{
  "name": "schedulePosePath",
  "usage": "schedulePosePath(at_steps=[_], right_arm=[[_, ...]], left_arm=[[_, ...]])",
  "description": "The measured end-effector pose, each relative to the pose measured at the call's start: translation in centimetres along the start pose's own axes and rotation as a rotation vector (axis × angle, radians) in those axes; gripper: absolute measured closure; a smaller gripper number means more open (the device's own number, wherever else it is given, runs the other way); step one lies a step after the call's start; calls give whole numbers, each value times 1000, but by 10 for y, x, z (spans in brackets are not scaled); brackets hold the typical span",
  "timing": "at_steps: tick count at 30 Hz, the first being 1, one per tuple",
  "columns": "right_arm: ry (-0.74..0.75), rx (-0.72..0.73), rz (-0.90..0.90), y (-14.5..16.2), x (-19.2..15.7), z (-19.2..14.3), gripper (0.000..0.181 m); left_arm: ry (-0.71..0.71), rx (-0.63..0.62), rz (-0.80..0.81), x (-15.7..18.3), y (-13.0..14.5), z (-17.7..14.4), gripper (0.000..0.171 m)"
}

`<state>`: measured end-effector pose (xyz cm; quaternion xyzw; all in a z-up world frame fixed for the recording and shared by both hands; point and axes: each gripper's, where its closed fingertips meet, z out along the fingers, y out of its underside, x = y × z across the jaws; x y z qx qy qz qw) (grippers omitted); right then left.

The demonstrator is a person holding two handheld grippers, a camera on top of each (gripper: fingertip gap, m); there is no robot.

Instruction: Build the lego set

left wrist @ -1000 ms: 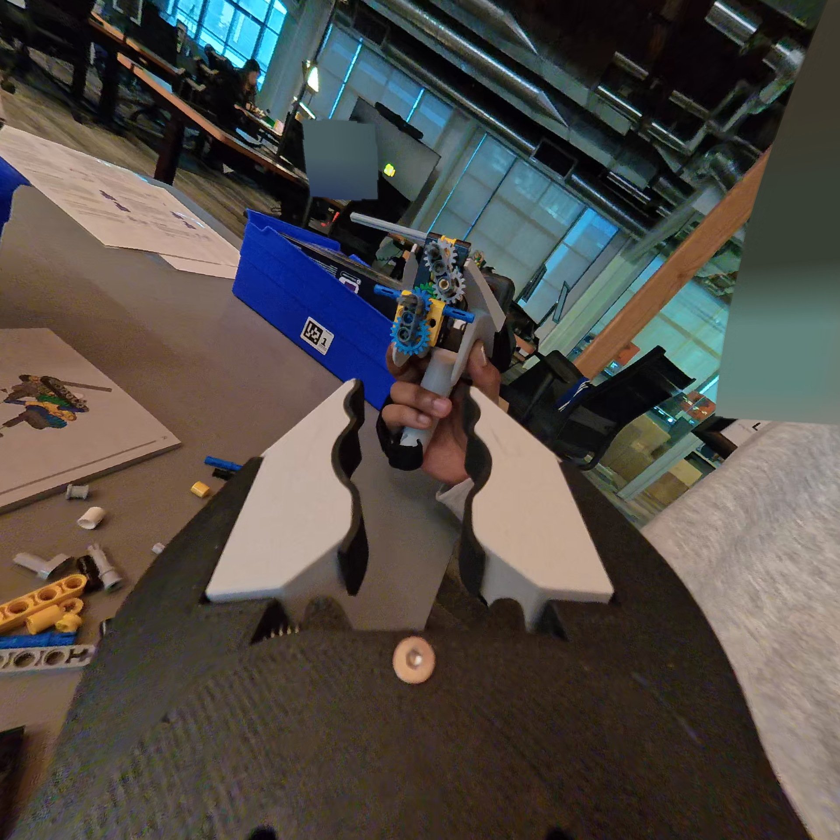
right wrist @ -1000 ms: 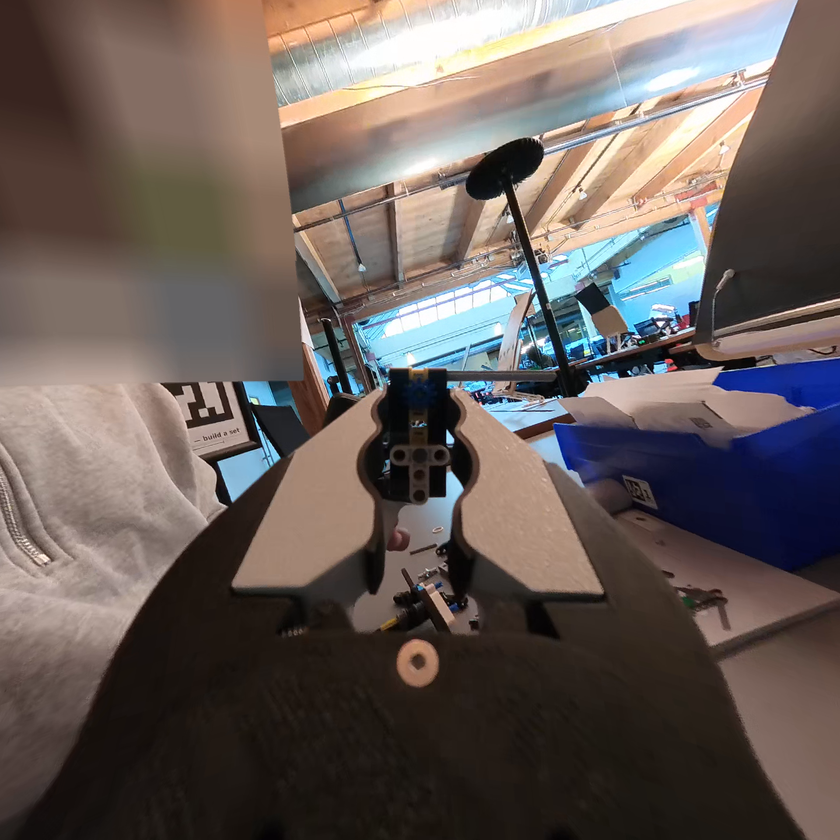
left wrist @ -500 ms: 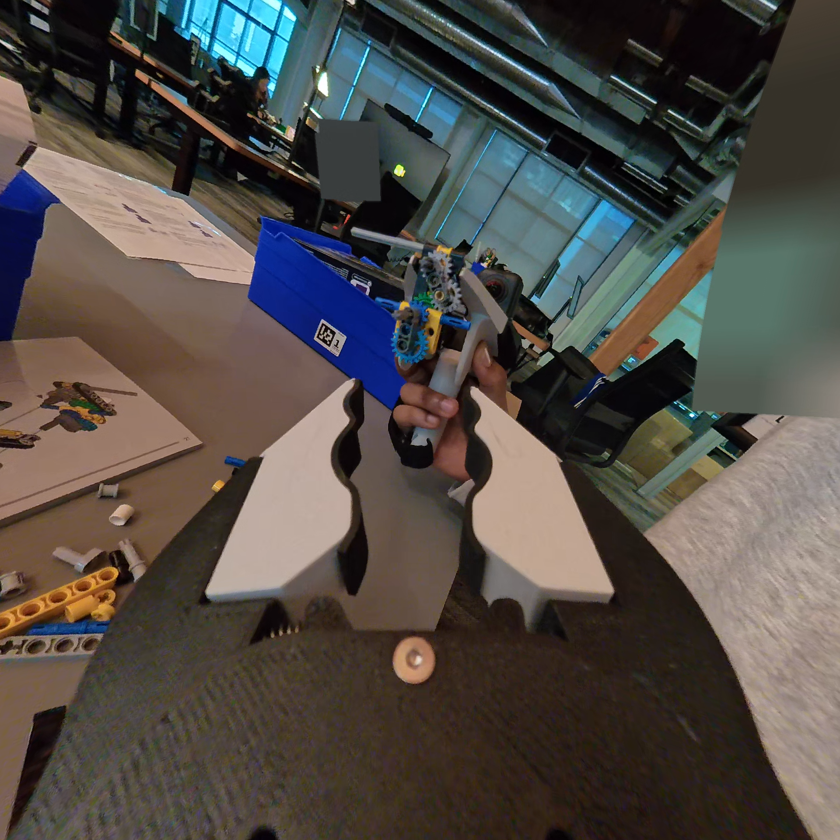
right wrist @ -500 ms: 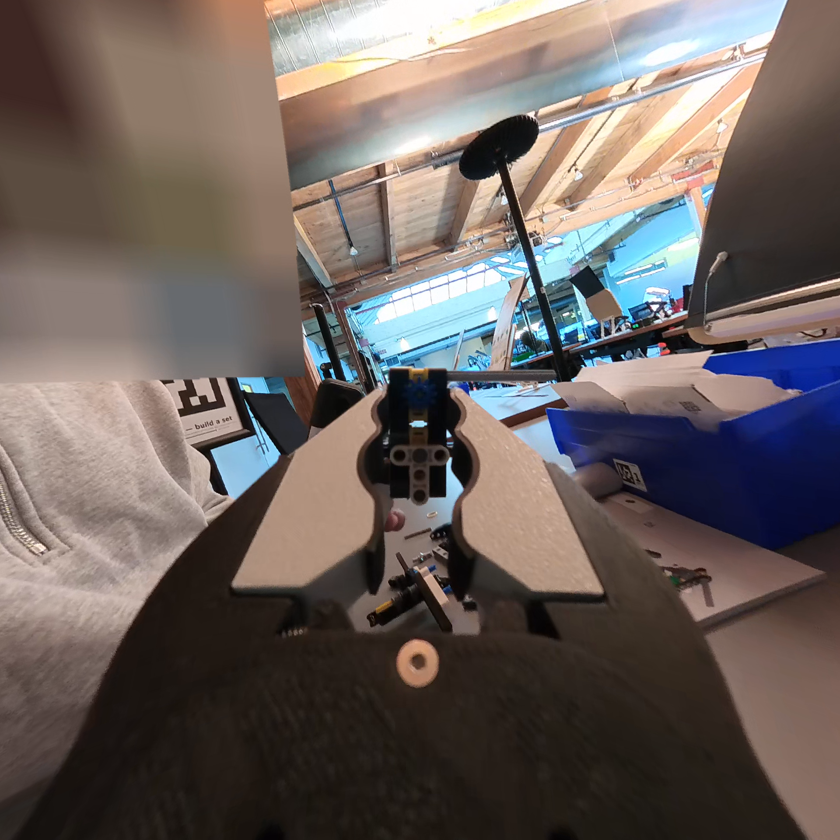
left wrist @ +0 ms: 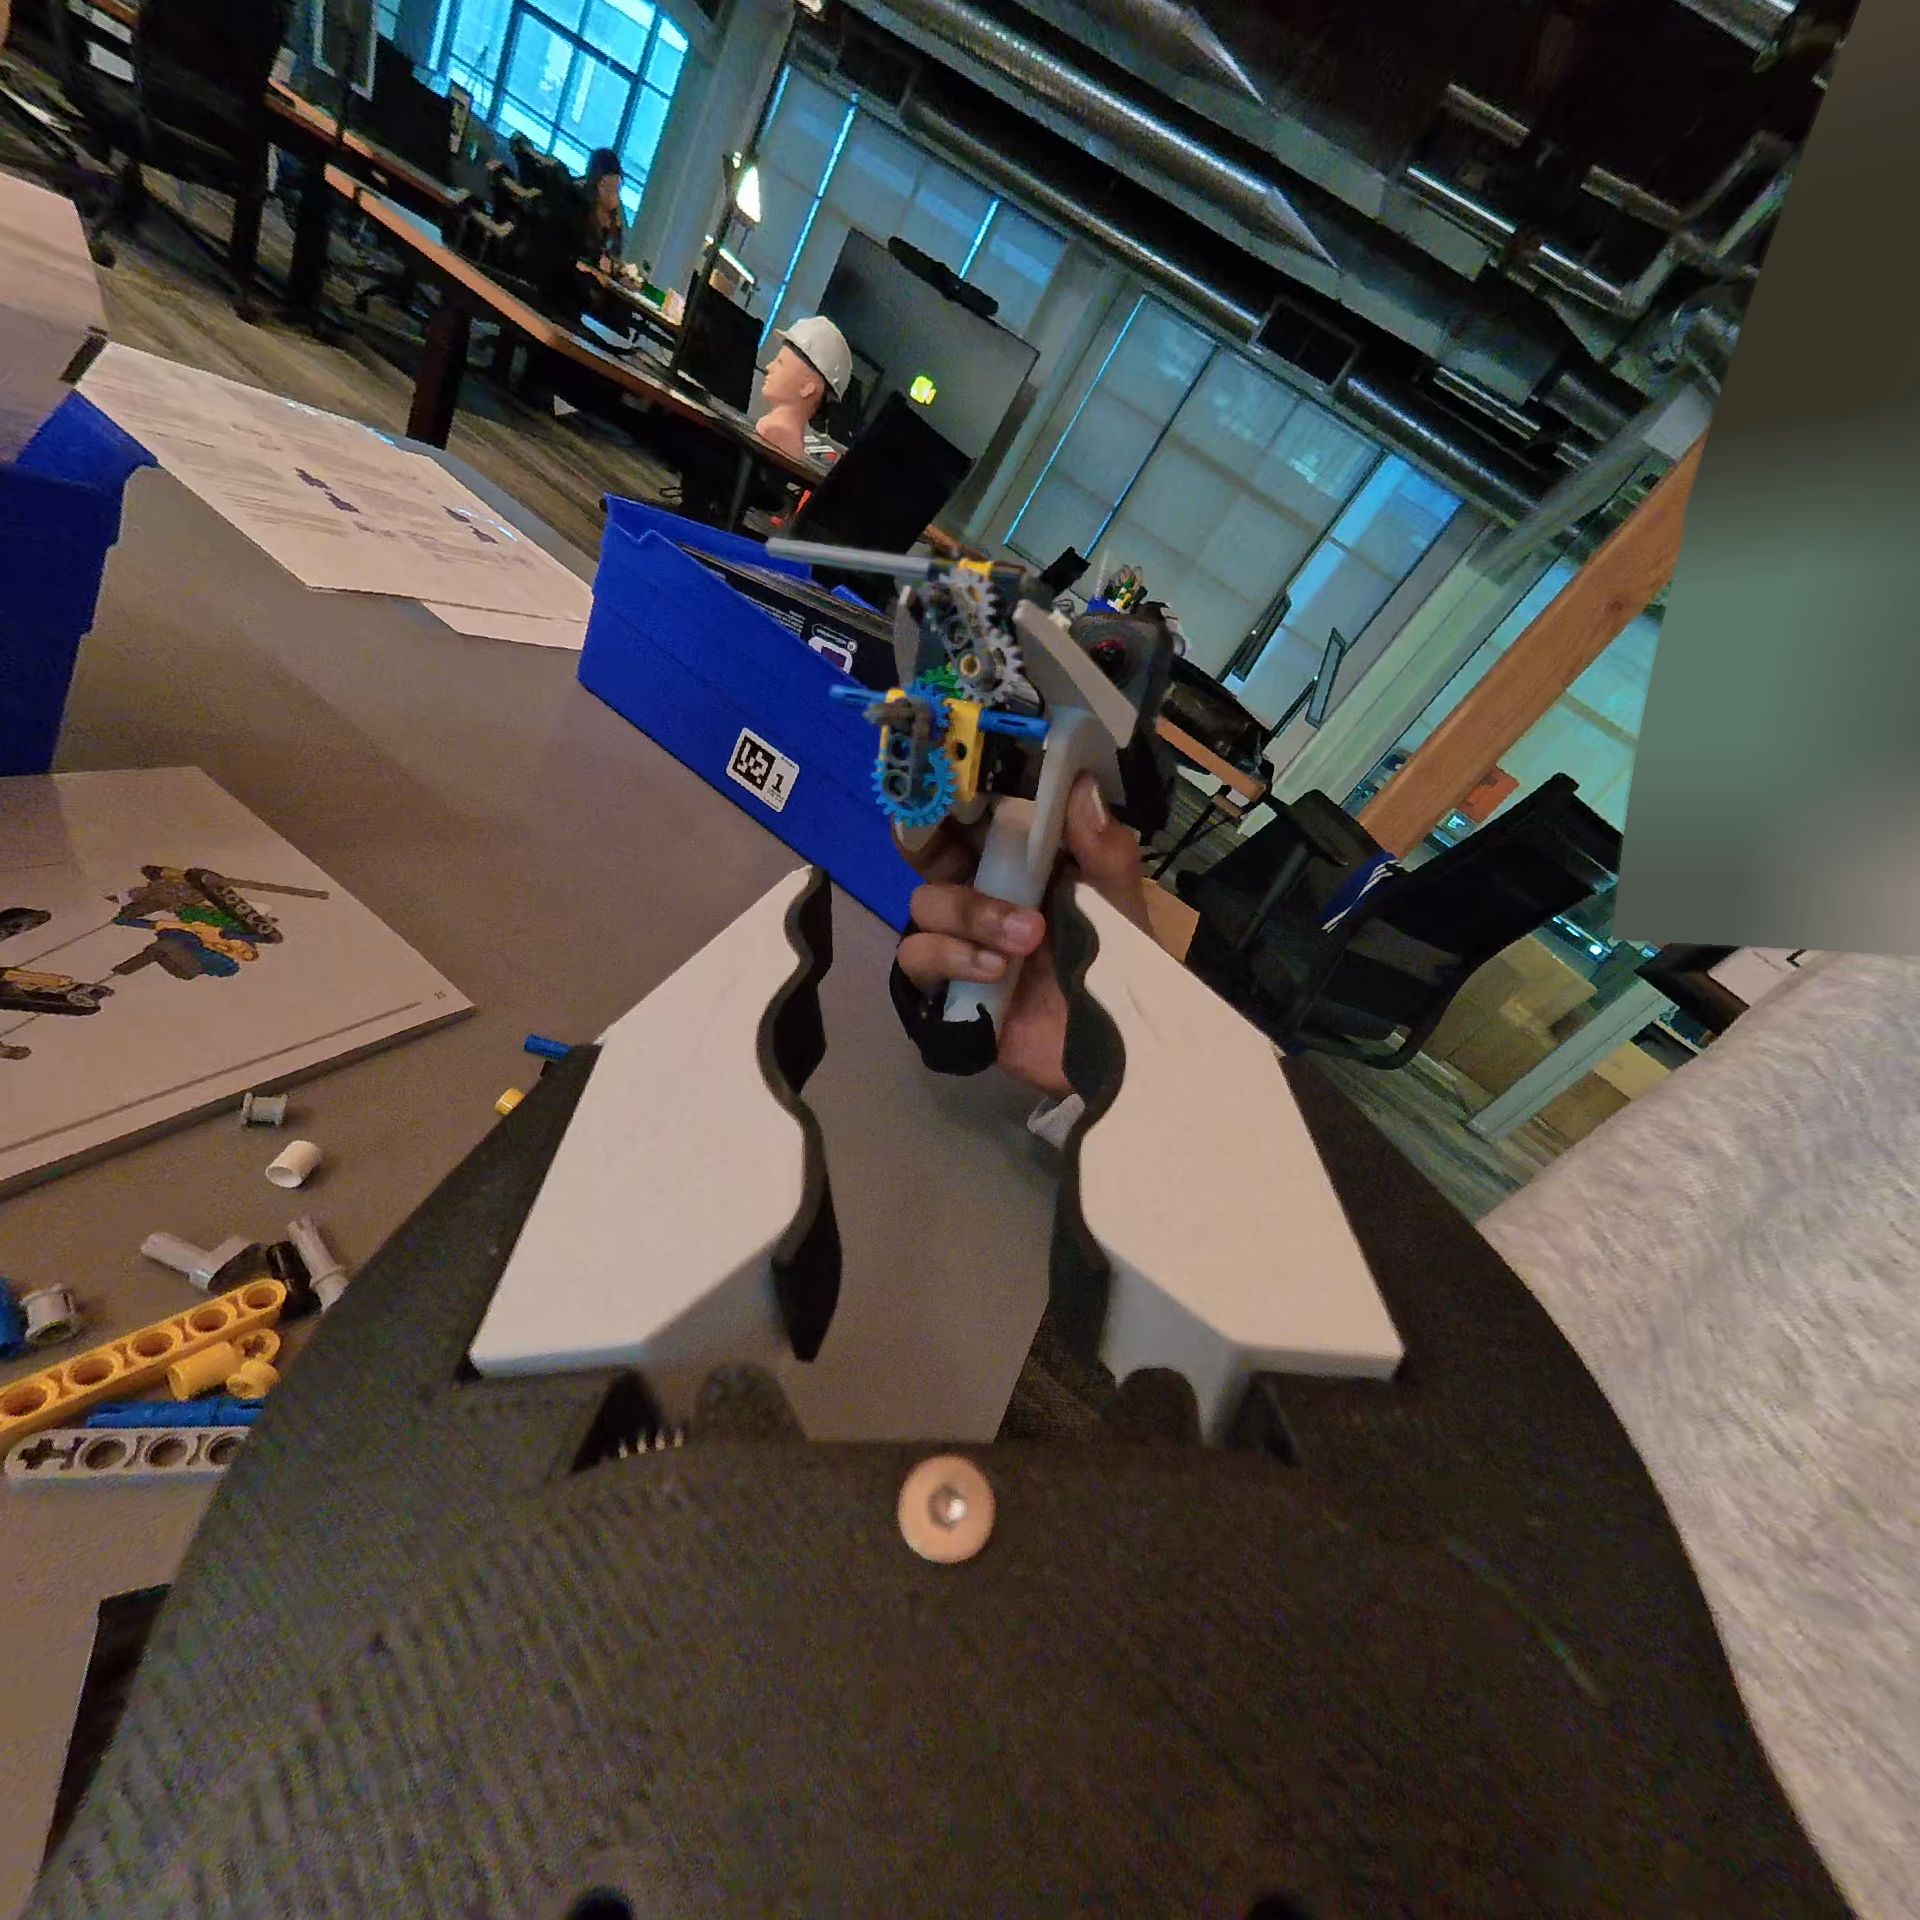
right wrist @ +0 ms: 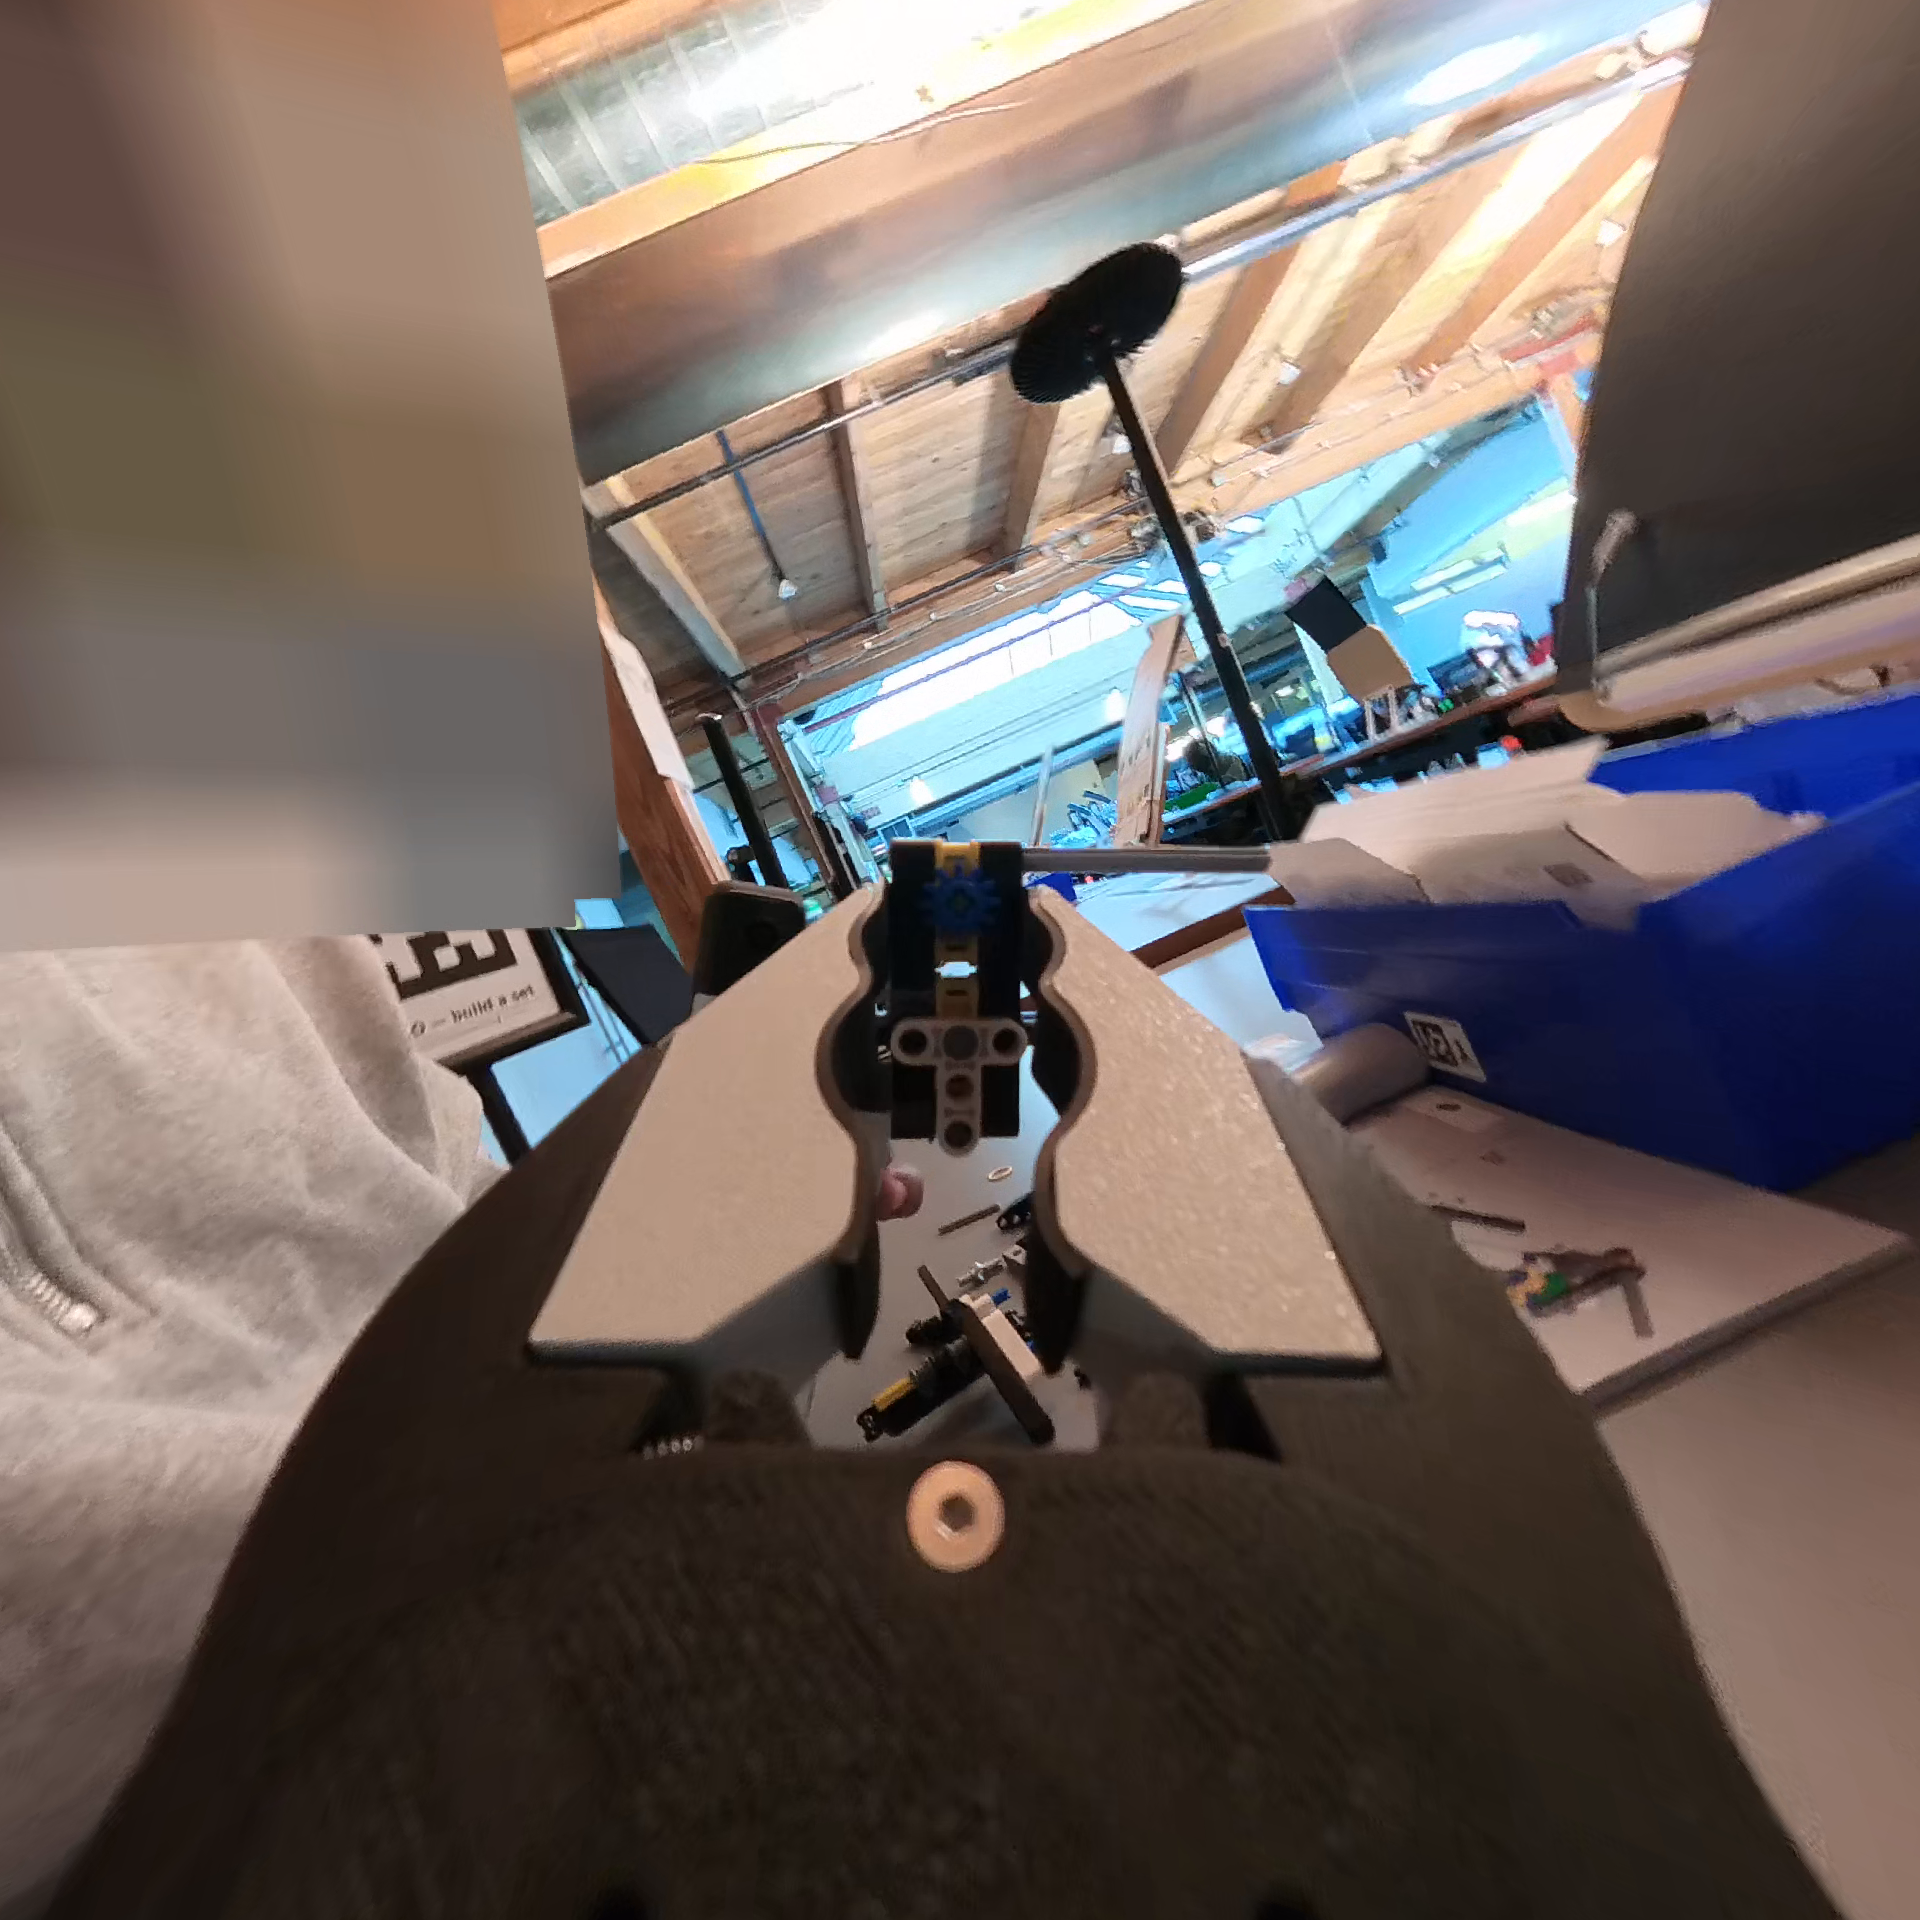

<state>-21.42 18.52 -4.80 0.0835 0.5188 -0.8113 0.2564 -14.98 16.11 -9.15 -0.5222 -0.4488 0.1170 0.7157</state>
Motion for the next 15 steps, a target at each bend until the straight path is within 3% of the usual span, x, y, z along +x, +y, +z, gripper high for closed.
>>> schedulePosePath(at_steps=[8, 11, 15], right_arm=[[35, -8, 22, 3, 9, 2, 159], [33, -3, 18, 2, 7, 0, 159], [46, -14, 24, 5, 9, -2, 159]], left_arm=[[-82, -10, 52, -15, -2, -12, 131], [-188, -14, 114, -38, -7, -36, 131], [-269, 57, 65, -67, -20, -91, 129]])
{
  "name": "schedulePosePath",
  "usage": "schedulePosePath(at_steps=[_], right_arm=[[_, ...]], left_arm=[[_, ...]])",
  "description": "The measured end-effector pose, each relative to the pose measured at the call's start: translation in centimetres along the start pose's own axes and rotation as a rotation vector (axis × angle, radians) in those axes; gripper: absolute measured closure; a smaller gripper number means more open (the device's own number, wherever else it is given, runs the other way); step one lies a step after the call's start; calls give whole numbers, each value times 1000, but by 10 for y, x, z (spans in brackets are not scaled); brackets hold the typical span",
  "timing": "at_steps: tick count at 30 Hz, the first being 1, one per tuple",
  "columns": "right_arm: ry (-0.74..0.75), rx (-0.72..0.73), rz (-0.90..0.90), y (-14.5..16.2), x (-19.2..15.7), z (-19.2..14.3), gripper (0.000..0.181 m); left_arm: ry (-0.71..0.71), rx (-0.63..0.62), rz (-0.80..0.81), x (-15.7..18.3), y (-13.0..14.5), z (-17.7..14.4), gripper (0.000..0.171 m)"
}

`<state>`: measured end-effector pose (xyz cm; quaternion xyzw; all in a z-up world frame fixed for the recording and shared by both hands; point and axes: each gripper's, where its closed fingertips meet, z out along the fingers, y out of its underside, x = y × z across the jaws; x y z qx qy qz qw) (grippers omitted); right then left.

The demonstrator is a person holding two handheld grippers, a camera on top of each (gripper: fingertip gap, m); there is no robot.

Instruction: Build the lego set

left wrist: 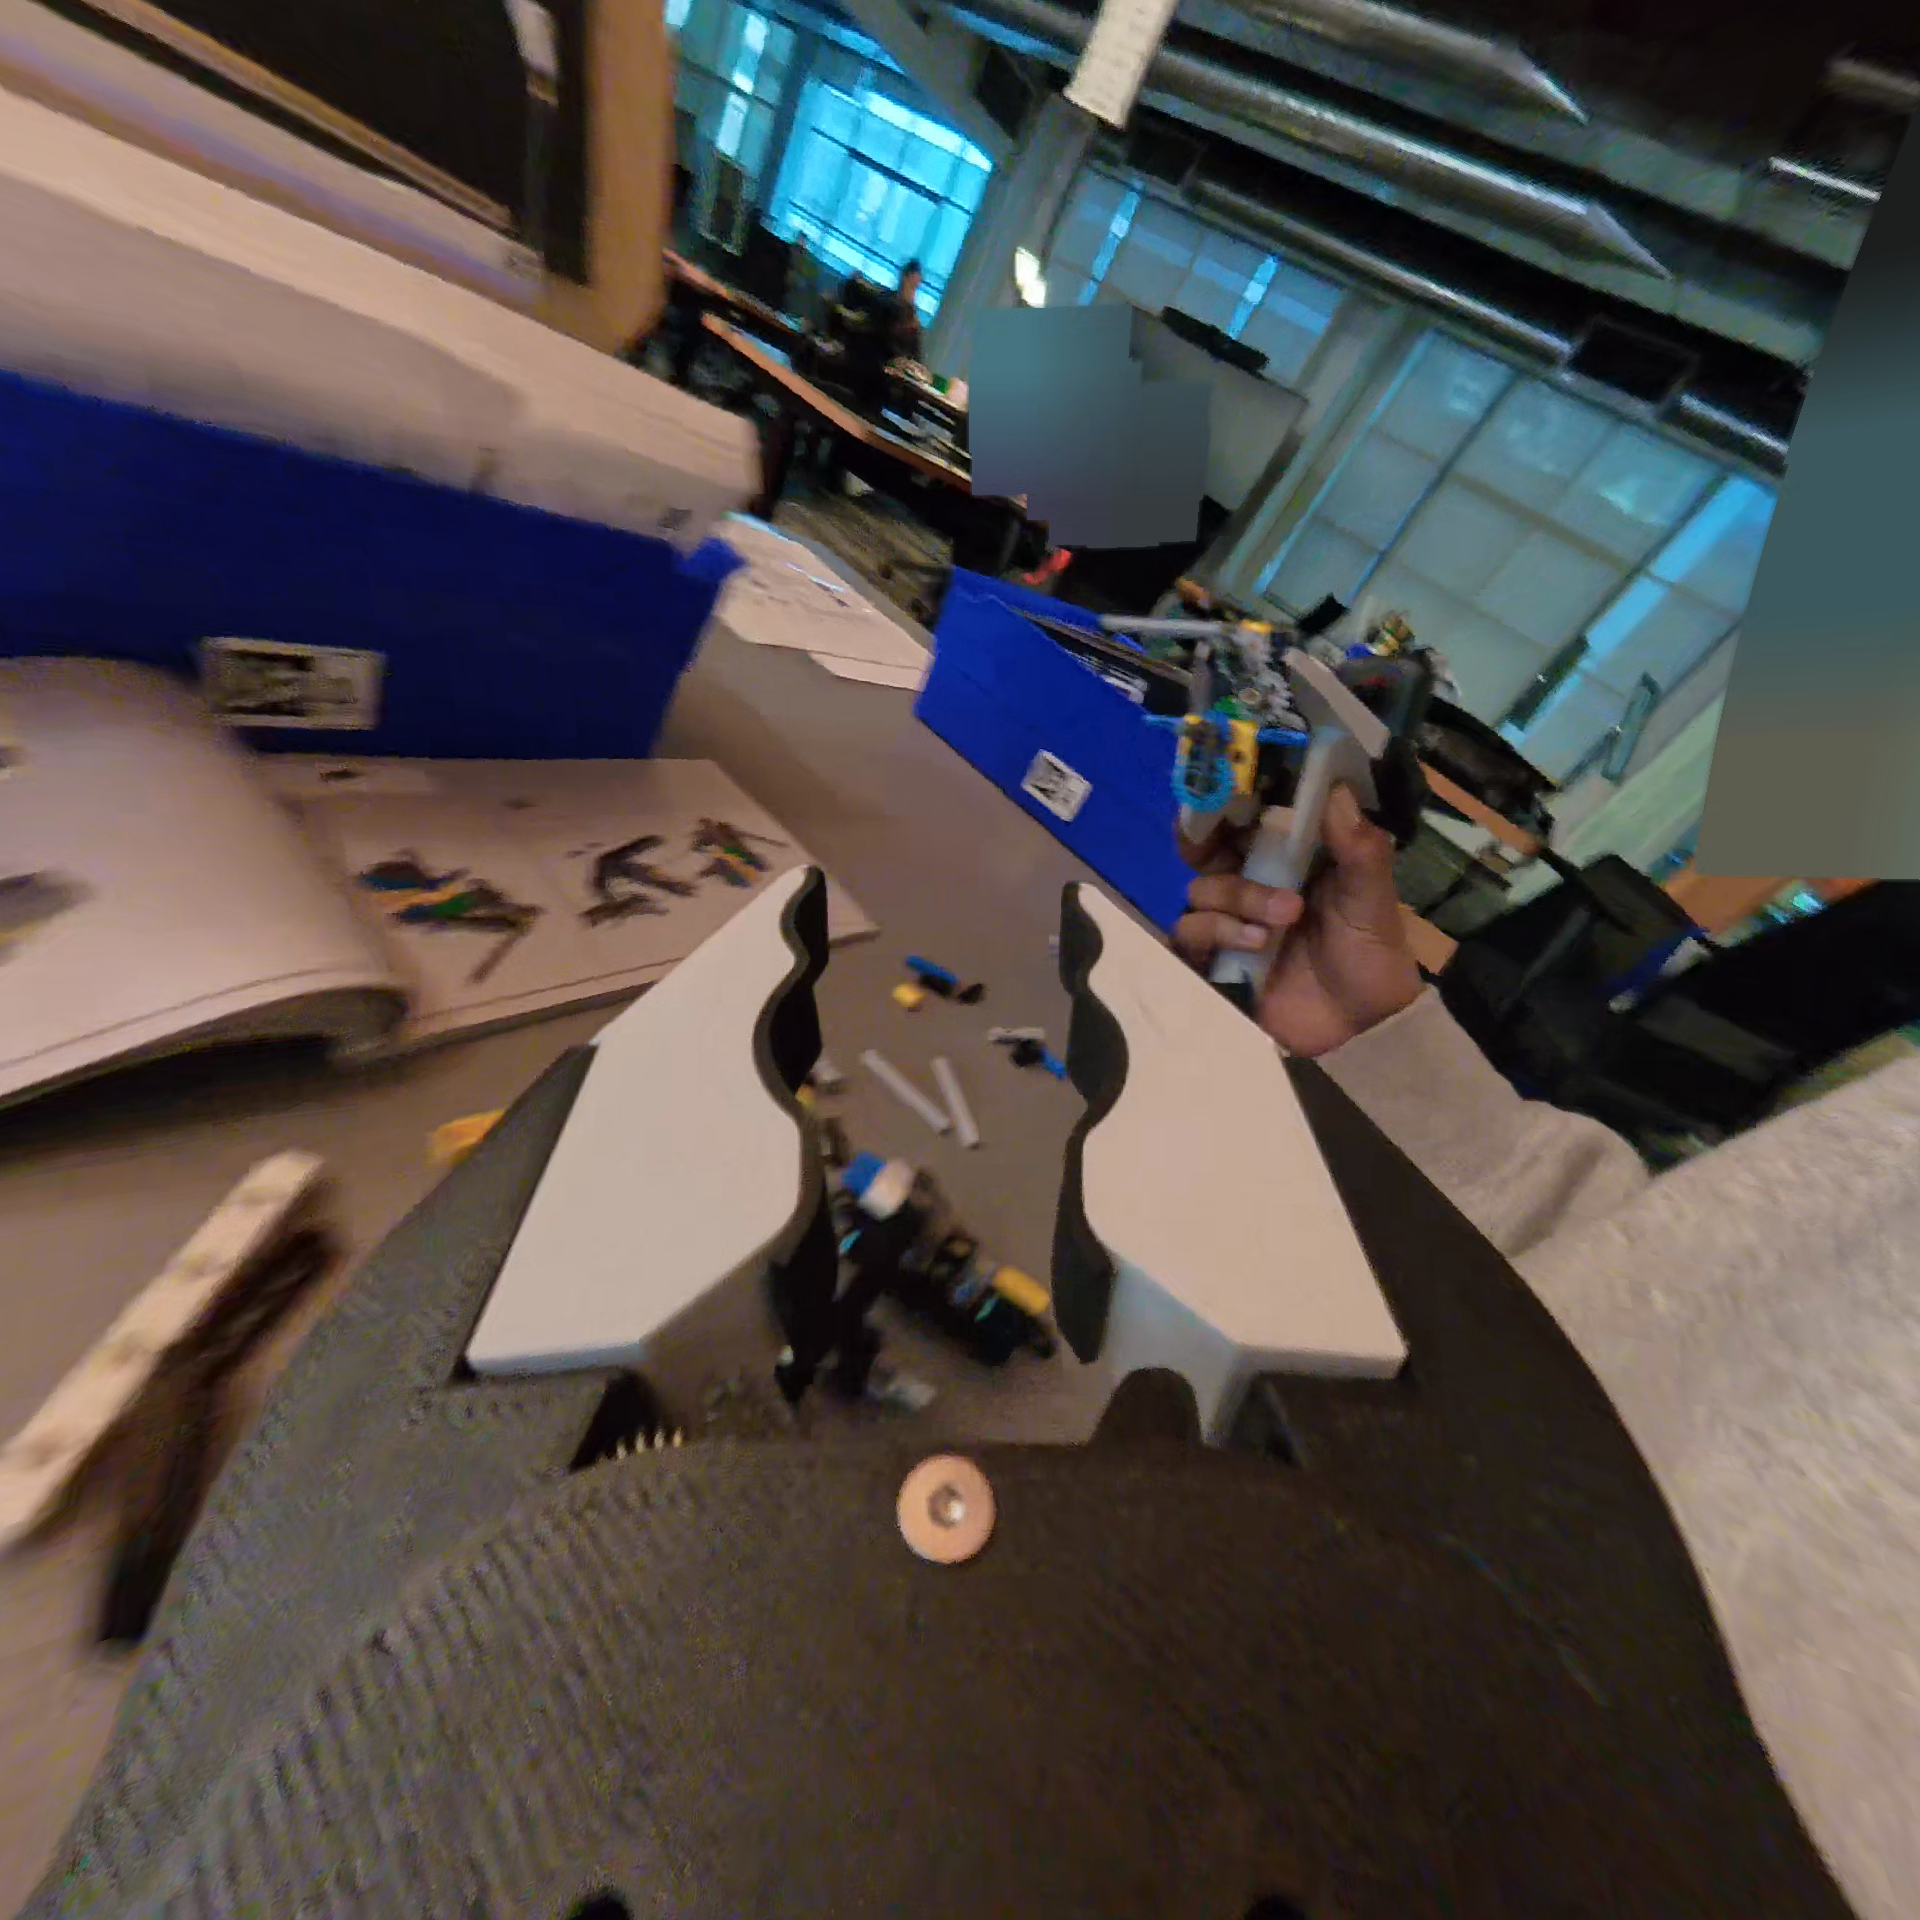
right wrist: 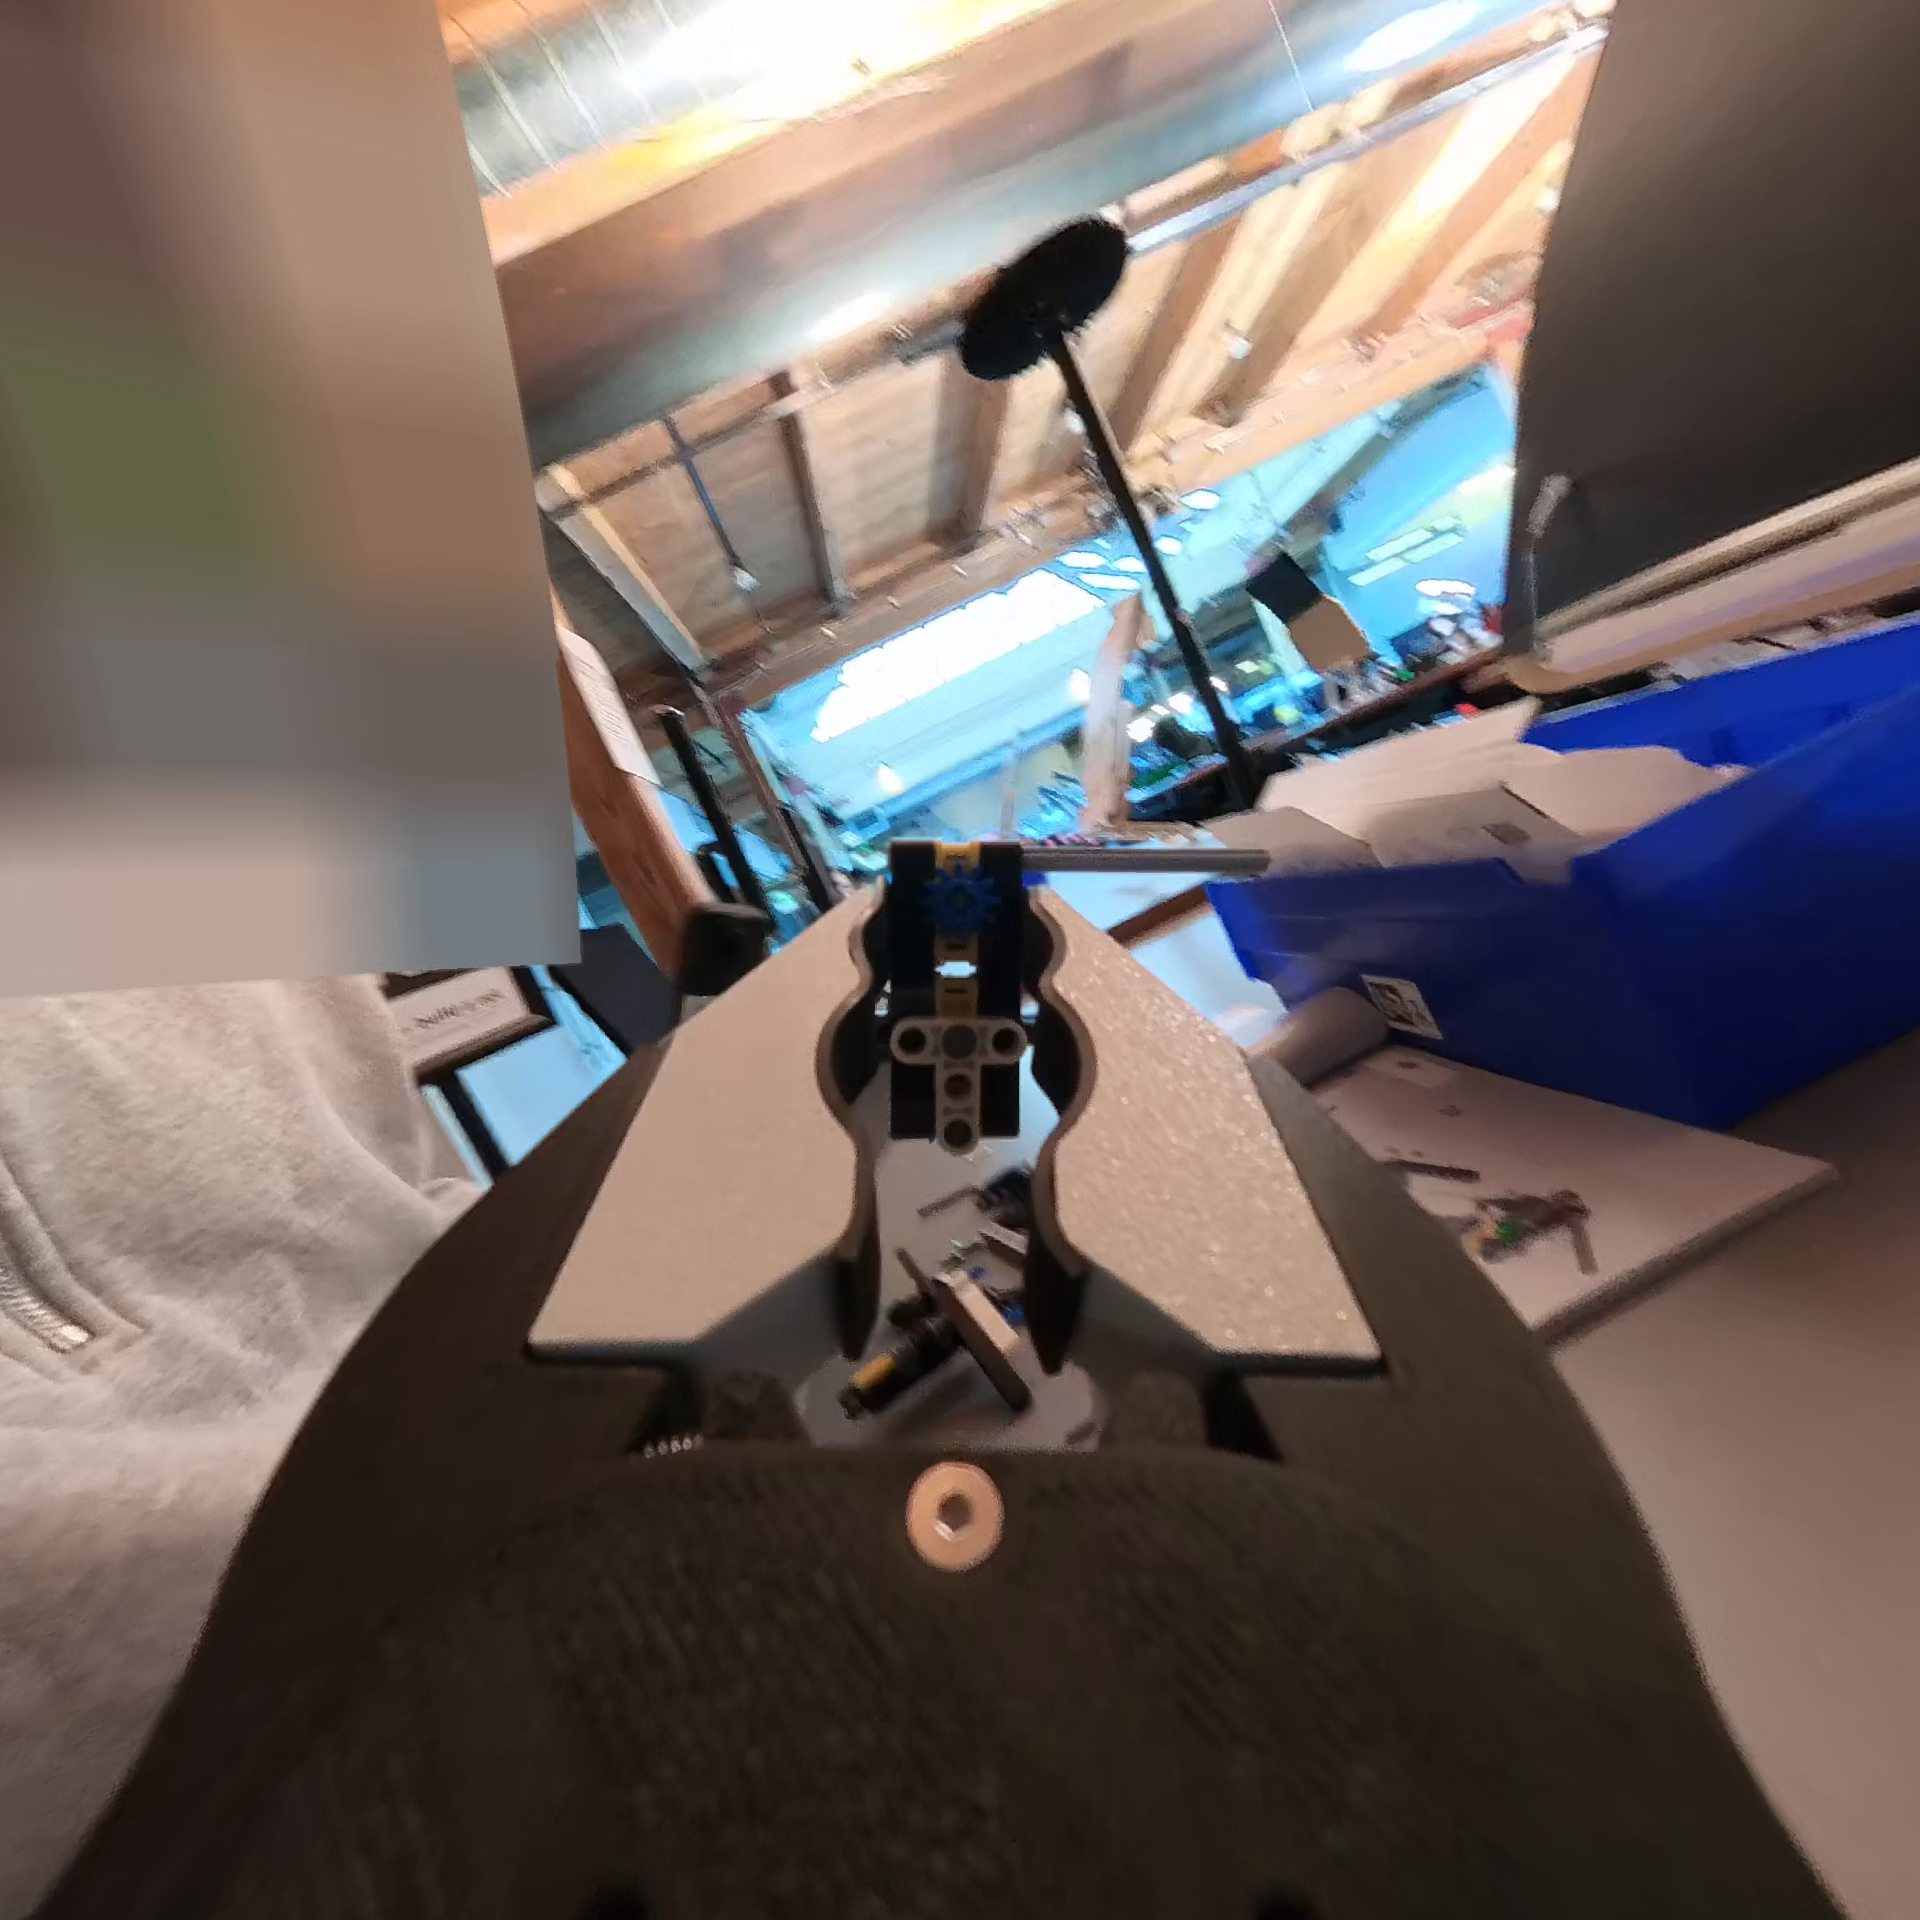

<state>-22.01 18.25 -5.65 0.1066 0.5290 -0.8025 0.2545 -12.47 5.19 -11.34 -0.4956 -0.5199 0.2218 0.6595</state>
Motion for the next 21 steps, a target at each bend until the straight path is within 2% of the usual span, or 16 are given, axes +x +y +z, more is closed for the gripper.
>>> schedulePosePath(at_steps=[5, 7, 14, 21], right_arm=[[41, -27, -10, 6, 8, 1, 159], [35, -24, 1, 8, 9, 3, 159], [66, -101, -6, 29, 16, 15, 160], [105, -137, -1, 43, 23, 17, 160]], left_arm=[[-263, 84, 94, -71, -25, -71, 129], [-307, 106, 121, -89, -36, -87, 129], [-295, 157, 229, -125, -61, -97, 129], [-237, 274, 275, -131, -66, -105, 133]])
